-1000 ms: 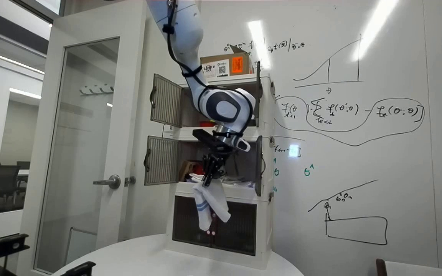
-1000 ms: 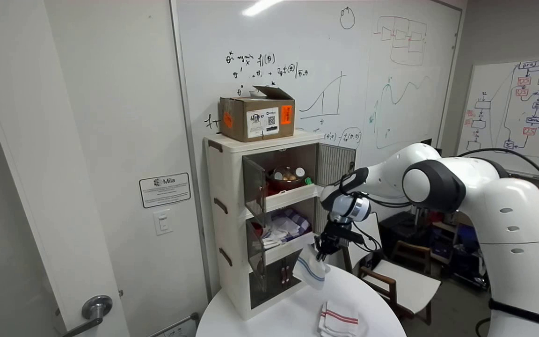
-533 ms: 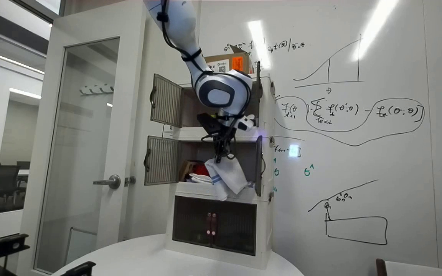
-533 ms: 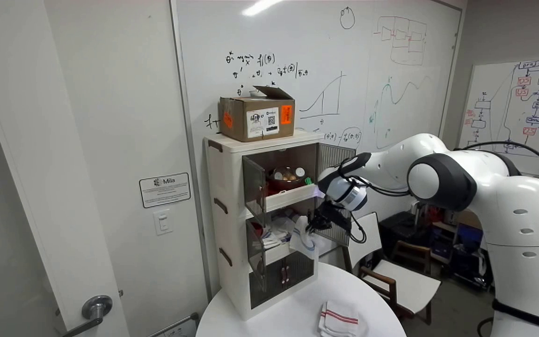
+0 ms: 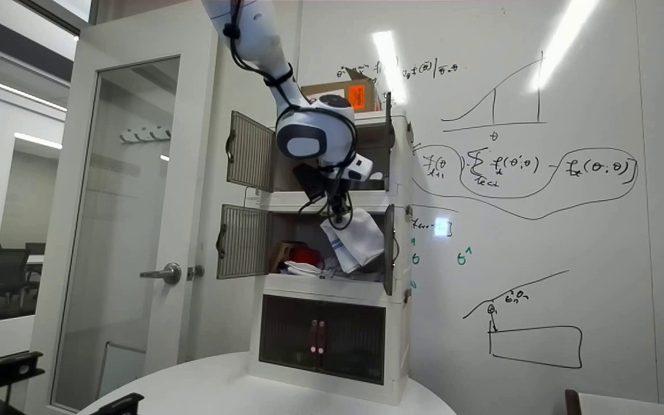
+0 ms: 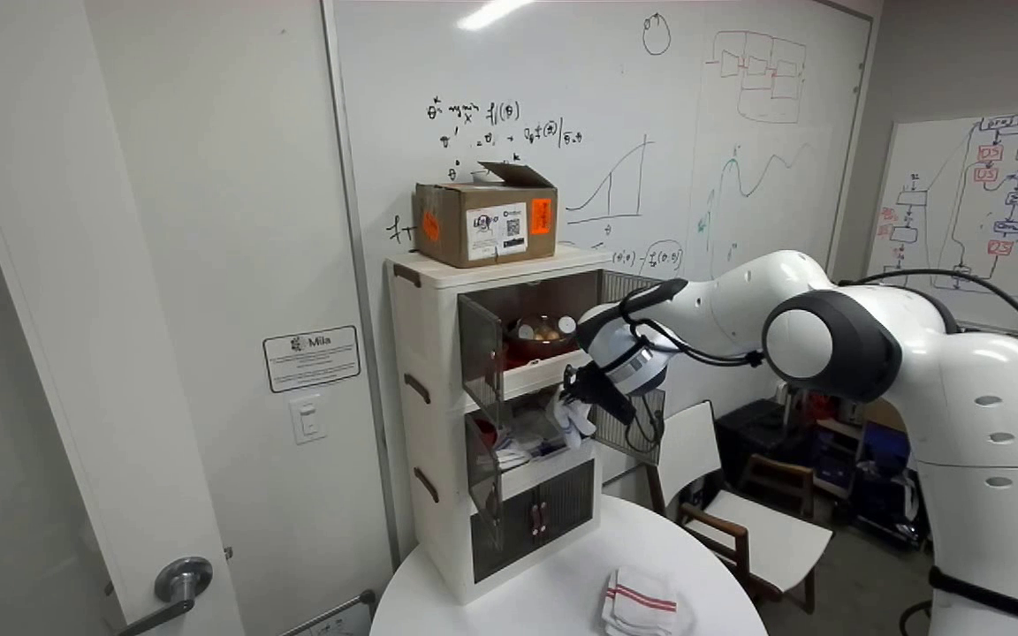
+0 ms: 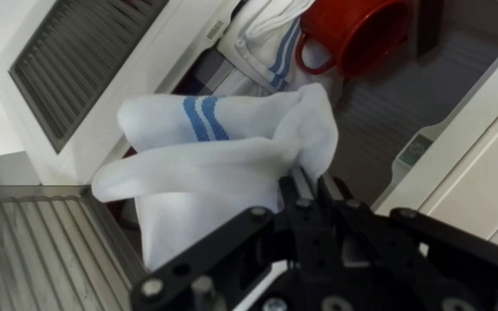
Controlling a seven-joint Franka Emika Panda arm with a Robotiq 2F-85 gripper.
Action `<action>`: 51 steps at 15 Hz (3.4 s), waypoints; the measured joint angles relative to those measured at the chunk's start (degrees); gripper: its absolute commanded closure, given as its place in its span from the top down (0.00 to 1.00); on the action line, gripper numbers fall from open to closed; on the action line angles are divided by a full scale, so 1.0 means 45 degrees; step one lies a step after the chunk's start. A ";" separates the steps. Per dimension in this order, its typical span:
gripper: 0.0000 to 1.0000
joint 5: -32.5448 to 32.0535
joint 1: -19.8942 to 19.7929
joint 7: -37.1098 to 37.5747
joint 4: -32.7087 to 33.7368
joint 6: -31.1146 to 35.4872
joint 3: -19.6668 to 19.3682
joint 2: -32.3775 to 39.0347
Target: Put one towel in the middle cabinet
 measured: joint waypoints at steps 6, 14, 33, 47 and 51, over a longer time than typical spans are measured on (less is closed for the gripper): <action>0.02 0.1010 -0.0441 -0.1679 0.1632 0.0205 0.0864 0.1765; 0.07 0.0966 -0.0597 -0.2096 0.3764 -0.0641 0.0916 0.4173; 0.02 0.0253 -0.0097 -0.2511 0.4170 -0.0445 0.0814 0.4545; 0.02 -0.0635 0.1072 -0.1917 0.7124 0.0003 -0.0315 0.6175; 0.02 -0.0635 0.1149 -0.1916 0.7494 0.0000 -0.0349 0.6454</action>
